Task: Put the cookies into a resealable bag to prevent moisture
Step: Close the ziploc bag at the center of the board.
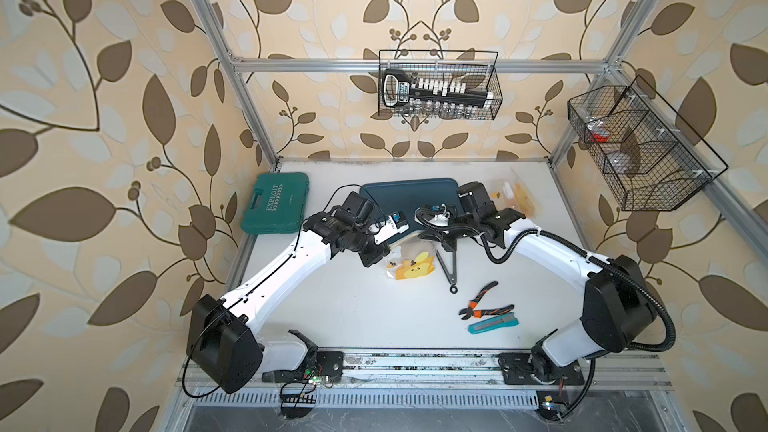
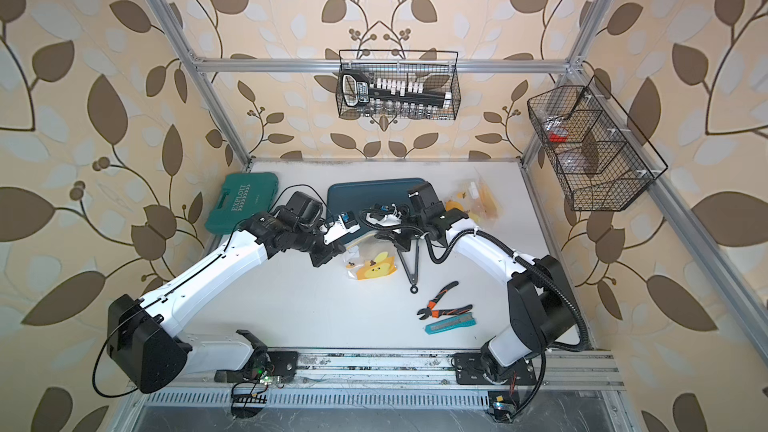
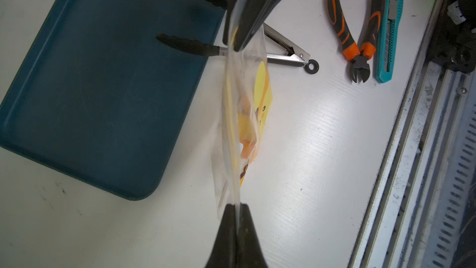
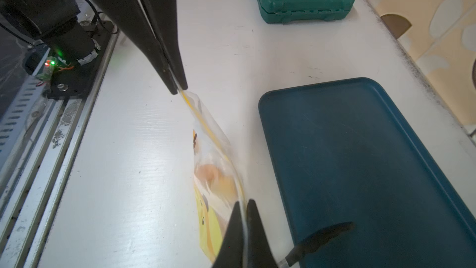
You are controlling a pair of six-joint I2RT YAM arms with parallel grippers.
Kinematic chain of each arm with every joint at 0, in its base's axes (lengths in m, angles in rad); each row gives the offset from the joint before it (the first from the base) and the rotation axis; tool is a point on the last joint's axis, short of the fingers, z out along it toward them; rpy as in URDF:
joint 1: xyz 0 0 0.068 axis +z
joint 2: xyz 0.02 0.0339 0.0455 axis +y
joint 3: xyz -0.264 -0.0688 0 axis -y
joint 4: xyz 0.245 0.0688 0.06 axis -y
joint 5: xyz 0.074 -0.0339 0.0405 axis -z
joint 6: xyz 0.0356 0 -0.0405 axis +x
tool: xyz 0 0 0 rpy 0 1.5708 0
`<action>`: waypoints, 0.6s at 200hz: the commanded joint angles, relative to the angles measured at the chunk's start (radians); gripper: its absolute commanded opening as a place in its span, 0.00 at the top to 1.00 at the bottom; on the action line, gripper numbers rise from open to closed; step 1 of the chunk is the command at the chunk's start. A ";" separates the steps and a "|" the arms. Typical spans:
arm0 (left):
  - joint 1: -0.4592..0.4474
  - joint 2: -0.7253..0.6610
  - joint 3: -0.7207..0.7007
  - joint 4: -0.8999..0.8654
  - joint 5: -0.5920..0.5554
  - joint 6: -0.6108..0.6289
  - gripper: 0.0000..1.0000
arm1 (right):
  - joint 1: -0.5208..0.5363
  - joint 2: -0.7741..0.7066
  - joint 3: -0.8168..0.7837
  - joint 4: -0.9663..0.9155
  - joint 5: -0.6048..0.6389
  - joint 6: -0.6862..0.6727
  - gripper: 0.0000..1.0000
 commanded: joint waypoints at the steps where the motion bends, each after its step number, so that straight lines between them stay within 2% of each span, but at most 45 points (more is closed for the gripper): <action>1: 0.005 -0.011 0.032 0.007 0.028 -0.011 1.00 | 0.019 0.029 0.045 -0.027 -0.011 -0.030 0.70; 4: 0.006 -0.010 0.032 0.007 0.029 -0.011 1.00 | 0.023 0.031 0.046 -0.026 -0.009 -0.029 0.75; 8: 0.005 -0.010 0.033 0.007 0.030 -0.011 1.00 | 0.028 0.035 0.050 -0.030 -0.006 -0.032 0.90; 12: 0.005 -0.010 0.032 0.007 0.031 -0.012 1.00 | 0.033 0.040 0.055 -0.035 -0.003 -0.034 1.00; 23: 0.005 -0.010 0.032 0.007 0.032 -0.012 1.00 | 0.041 0.052 0.067 -0.042 -0.004 -0.039 1.00; 29: 0.006 -0.011 0.031 0.007 0.031 -0.012 1.00 | 0.045 0.056 0.070 -0.036 -0.004 -0.038 0.75; 32: 0.006 -0.010 0.033 0.007 0.030 -0.012 1.00 | 0.046 0.057 0.071 -0.033 -0.005 -0.036 0.71; 35: 0.006 -0.010 0.032 0.007 0.029 -0.012 1.00 | 0.048 0.059 0.071 -0.031 -0.005 -0.036 0.74; 40: 0.005 -0.010 0.031 0.007 0.028 -0.011 1.00 | 0.052 0.062 0.071 -0.032 -0.009 -0.035 0.95; 42: 0.005 -0.011 0.032 0.007 0.028 -0.012 1.00 | 0.051 0.062 0.073 -0.032 -0.011 -0.036 1.00; 55: 0.005 -0.010 0.033 0.007 0.027 -0.012 1.00 | 0.054 0.063 0.074 -0.026 -0.023 -0.034 1.00; 60: 0.005 -0.010 0.031 0.007 0.025 -0.012 1.00 | 0.053 0.061 0.070 -0.016 -0.024 -0.031 0.80; 64: 0.005 -0.010 0.031 0.007 0.024 -0.013 1.00 | 0.053 0.058 0.066 -0.009 -0.020 -0.029 0.75; 68: 0.005 -0.010 0.031 0.007 0.021 -0.013 1.00 | 0.053 0.055 0.061 -0.007 -0.019 -0.028 0.82; 71: 0.006 -0.010 0.031 0.007 0.018 -0.014 1.00 | 0.052 0.054 0.059 -0.007 -0.016 -0.029 0.97; 72: 0.007 -0.010 0.031 0.007 0.017 -0.014 1.00 | 0.053 0.054 0.058 -0.007 -0.015 -0.028 1.00; 88: 0.009 -0.007 0.034 0.004 -0.014 -0.019 1.00 | 0.037 0.039 0.040 0.009 0.000 -0.011 1.00; 92: 0.010 -0.007 0.035 0.004 -0.022 -0.021 1.00 | 0.028 0.036 0.032 0.020 -0.001 -0.003 0.86; 94: 0.010 -0.007 0.035 0.002 -0.027 -0.022 1.00 | 0.023 0.033 0.028 0.025 -0.004 0.004 0.74; 97: 0.012 -0.005 0.035 0.001 -0.033 -0.024 1.00 | 0.016 0.029 0.021 0.032 -0.008 0.010 0.63; 102: 0.013 -0.003 0.036 -0.001 -0.041 -0.024 1.00 | 0.002 0.023 0.010 0.044 -0.018 0.022 0.58; 105: 0.013 -0.002 0.038 -0.003 -0.047 -0.024 1.00 | -0.005 0.019 0.003 0.050 -0.024 0.027 0.62; 115: 0.015 0.002 0.042 -0.010 -0.057 -0.027 1.00 | -0.025 0.007 -0.017 0.057 -0.034 0.040 0.98; 120: 0.017 0.004 0.042 -0.012 -0.059 -0.027 1.00 | -0.032 0.003 -0.025 0.059 -0.035 0.041 1.00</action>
